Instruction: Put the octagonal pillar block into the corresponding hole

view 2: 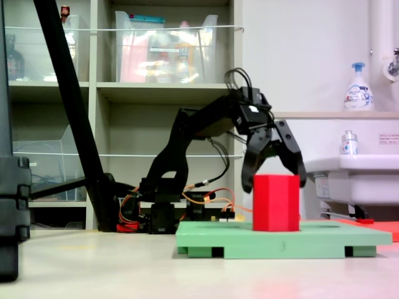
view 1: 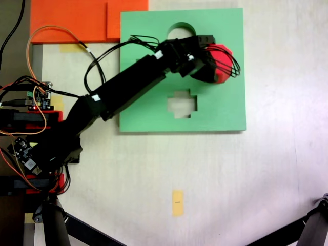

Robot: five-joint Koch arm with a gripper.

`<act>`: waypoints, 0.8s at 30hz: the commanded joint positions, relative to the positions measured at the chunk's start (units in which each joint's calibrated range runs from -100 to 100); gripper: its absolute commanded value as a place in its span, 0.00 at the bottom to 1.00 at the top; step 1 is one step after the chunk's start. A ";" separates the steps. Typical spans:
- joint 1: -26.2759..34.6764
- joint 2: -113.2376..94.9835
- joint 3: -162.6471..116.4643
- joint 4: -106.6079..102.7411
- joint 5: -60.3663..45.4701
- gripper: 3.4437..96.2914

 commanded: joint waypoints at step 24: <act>0.63 4.79 6.26 2.12 -2.15 0.30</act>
